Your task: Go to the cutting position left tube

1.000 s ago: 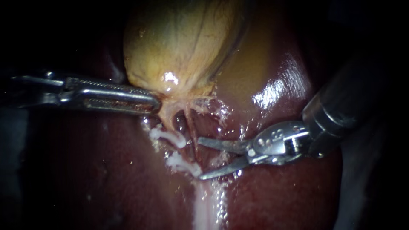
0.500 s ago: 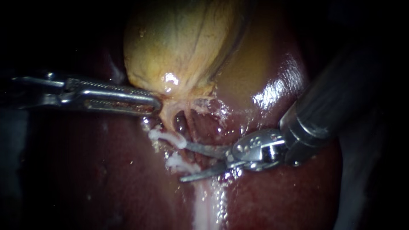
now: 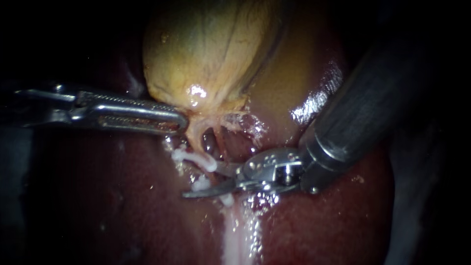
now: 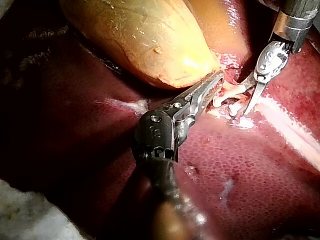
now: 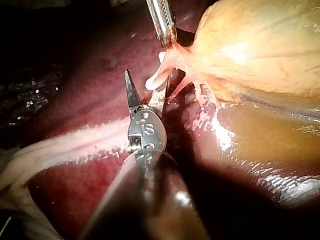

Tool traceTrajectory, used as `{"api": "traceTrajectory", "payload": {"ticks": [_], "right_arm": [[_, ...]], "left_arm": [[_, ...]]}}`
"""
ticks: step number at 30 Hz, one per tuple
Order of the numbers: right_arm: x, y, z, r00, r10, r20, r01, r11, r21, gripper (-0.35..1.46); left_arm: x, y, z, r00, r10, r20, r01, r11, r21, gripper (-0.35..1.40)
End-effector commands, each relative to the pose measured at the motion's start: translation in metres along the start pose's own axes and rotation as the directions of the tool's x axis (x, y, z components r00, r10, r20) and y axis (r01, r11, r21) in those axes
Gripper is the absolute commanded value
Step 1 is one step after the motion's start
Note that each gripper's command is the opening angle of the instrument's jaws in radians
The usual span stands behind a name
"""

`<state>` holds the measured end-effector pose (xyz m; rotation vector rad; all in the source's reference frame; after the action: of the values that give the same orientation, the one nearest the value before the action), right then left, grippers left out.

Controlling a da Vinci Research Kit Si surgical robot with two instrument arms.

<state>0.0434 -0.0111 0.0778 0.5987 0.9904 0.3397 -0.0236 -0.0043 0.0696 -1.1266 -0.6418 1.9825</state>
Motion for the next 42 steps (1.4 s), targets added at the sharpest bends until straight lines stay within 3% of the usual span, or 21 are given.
{"api": "traceTrajectory", "payload": {"ticks": [1, 10, 21, 31, 42], "right_arm": [[0.0, 0.0, 0.0002, 1.0, 0.012, 0.001, -0.012, 1.0, 0.013, 1.43], [0.0005, 0.0004, 0.0015, 0.997, 0.066, 0.031, -0.069, 0.994, 0.085, 1.43], [-0.0004, 0.0012, 0.003, 0.995, 0.083, 0.053, -0.09, 0.985, 0.149, 1.43], [-0.0014, 0.0008, 0.0037, 0.994, 0.08, 0.075, -0.094, 0.974, 0.207, 1.43], [-0.0012, 0.0012, 0.0042, 0.995, 0.08, 0.064, -0.092, 0.973, 0.211, 1.4]], "left_arm": [[-0.0001, 0.0, 0.0001, 1.0, 0.0, 0.0, 0.0, 1.0, 0.0, -0.35], [-0.0001, 0.0001, 0.0002, 1.0, 0.0, -0.001, 0.0, 1.0, 0.002, -0.35], [0.0, 0.0001, 0.0006, 1.0, -0.001, -0.002, 0.001, 1.0, 0.007, -0.35], [0.0001, 0.0, 0.0008, 1.0, -0.001, -0.002, 0.001, 1.0, 0.005, -0.35], [0.0001, 0.0001, 0.0009, 1.0, -0.001, -0.002, 0.001, 1.0, 0.005, -0.35]]}}
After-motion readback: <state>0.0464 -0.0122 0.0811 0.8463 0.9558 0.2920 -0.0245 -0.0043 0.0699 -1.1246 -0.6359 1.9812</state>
